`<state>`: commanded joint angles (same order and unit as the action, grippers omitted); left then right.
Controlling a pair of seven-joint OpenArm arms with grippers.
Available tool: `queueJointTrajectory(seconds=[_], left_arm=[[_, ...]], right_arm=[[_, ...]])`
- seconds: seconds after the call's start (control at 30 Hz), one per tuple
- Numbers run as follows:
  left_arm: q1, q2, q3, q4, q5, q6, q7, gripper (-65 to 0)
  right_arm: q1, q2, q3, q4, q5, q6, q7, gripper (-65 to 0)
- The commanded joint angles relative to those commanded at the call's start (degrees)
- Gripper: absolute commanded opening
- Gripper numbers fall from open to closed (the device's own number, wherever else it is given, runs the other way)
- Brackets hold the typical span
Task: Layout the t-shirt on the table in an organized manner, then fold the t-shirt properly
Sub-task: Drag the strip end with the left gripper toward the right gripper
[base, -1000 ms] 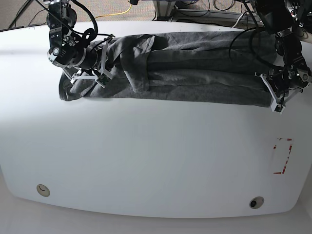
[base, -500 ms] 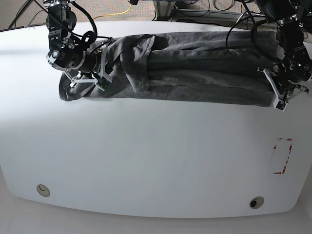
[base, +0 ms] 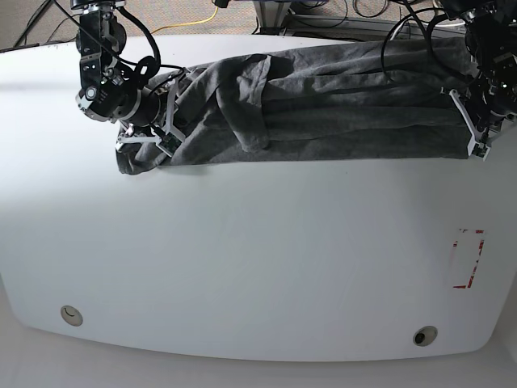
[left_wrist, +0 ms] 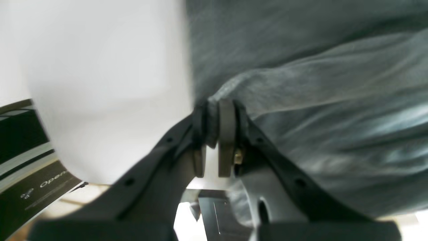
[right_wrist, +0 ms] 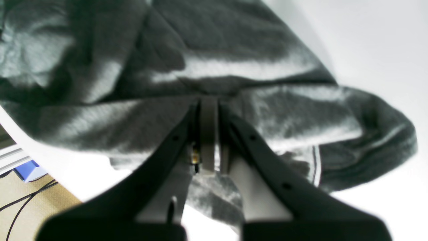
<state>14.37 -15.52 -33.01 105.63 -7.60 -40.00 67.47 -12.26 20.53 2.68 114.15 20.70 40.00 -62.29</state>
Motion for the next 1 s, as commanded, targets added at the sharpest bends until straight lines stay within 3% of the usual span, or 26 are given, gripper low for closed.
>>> queueJointTrajectory(seconds=[0.2,0.27,0.47,0.67,0.87,1.0], left_arm=[[1.67,-1.14,0.26,0.09,-0.09,0.0,0.0,-59.7],[1.67,-1.14,0.26,0.09,-0.09,0.0,0.09,-54.3],[1.41,-1.23,0.18,0.18,0.0,0.0,1.41,-27.6],[-0.97,-2.64,0.26,3.43,-0.79,0.0,5.98,-26.2],[-3.43,-2.81,0.0,8.79,-8.79,0.0,10.99,-26.5],[-3.16,-2.9,0.09,8.79,-10.64,0.0,12.53,-26.5]], right_arm=[[0.09,0.0,0.0,0.0,0.0,0.0,0.0,-63.1],[0.09,0.0,0.0,0.0,0.0,0.0,0.0,-63.1],[0.09,-1.85,-0.18,0.18,0.0,0.0,-0.18,-62.9],[1.14,-4.48,-0.44,0.18,0.0,0.0,-0.18,-62.9],[2.37,-8.0,-0.53,0.18,0.0,0.0,-0.18,-62.9],[3.25,-8.79,-0.53,0.09,-0.18,0.0,-1.05,-62.9]])
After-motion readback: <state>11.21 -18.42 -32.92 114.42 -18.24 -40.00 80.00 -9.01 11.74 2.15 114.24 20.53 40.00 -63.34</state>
